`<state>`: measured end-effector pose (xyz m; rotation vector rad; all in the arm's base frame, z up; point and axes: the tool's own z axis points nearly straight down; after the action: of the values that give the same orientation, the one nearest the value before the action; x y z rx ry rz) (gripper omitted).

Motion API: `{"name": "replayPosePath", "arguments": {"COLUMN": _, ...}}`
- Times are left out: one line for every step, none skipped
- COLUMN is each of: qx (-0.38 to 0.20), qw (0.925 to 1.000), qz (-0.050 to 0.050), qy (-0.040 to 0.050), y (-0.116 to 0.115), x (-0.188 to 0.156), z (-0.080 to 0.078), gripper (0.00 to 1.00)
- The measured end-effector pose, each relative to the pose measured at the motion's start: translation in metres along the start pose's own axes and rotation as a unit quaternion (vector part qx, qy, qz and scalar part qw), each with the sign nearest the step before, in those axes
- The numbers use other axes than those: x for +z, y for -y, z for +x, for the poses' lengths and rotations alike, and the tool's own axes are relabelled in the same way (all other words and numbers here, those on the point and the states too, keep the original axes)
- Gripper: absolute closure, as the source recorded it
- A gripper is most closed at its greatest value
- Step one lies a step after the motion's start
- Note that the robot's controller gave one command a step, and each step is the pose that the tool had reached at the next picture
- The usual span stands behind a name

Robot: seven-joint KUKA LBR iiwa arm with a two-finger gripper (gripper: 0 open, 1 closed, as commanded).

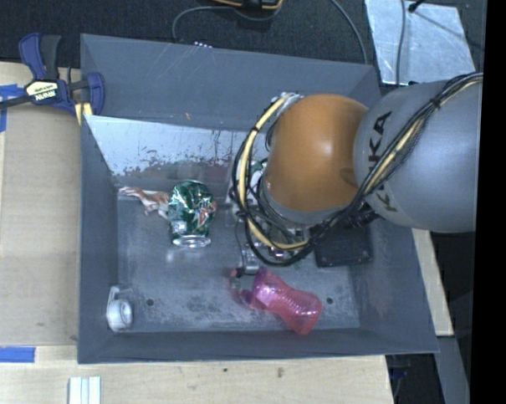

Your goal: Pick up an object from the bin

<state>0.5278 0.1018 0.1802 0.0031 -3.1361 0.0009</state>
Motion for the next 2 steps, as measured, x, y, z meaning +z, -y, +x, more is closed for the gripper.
{"name": "replayPosePath", "arguments": {"qx": 0.001, "qw": 1.0000, "qz": -0.001, "qy": 0.0041, "y": 0.000, "x": -0.005, "z": -0.002, "gripper": 0.00}}
{"name": "replayPosePath", "arguments": {"qx": 0.095, "qw": 0.9955, "qz": 0.000, "qy": 0.0004, "y": -0.004, "x": -0.021, "z": -0.023, "gripper": 0.00}}
